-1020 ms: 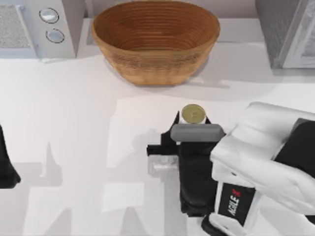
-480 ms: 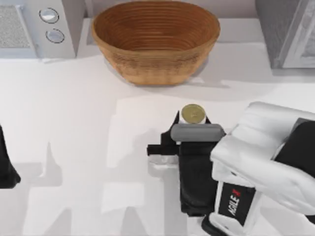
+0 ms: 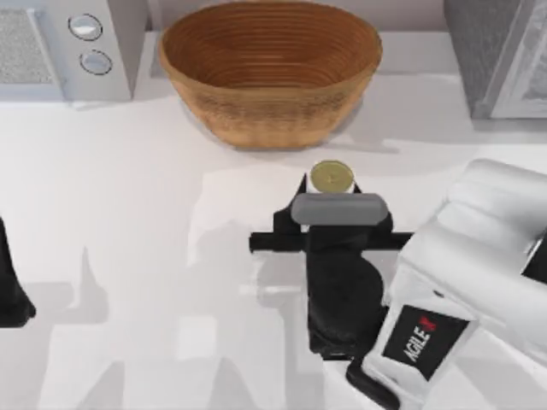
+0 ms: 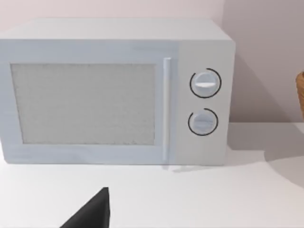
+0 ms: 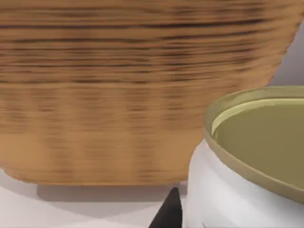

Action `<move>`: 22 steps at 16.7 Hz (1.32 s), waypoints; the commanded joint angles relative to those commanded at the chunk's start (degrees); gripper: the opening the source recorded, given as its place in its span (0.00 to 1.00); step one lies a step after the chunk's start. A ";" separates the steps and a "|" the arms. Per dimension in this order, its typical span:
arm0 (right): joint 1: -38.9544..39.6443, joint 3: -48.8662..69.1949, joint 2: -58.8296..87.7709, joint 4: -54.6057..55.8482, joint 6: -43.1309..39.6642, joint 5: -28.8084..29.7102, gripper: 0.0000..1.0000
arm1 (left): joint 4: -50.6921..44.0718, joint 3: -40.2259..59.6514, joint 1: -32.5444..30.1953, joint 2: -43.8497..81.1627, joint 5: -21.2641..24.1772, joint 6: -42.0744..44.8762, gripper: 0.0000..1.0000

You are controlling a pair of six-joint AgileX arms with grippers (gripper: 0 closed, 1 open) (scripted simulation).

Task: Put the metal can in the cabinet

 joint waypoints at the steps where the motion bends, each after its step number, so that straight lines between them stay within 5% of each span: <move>1: -0.04 -0.17 -2.80 -2.53 0.04 -0.03 0.00 | 0.00 0.00 0.00 0.00 0.00 0.00 1.00; 9: 0.13 -1.63 -25.72 -24.53 0.30 -0.22 0.00 | 0.00 0.00 0.00 0.00 0.00 0.00 1.00; 16: 0.07 -1.51 -27.20 -26.02 0.43 -0.24 0.00 | 0.00 0.00 0.00 0.00 0.00 0.00 1.00; 22: -2.98 -8.25 -37.71 -34.69 0.53 -10.17 0.00 | 0.00 0.00 0.00 0.00 0.00 0.00 1.00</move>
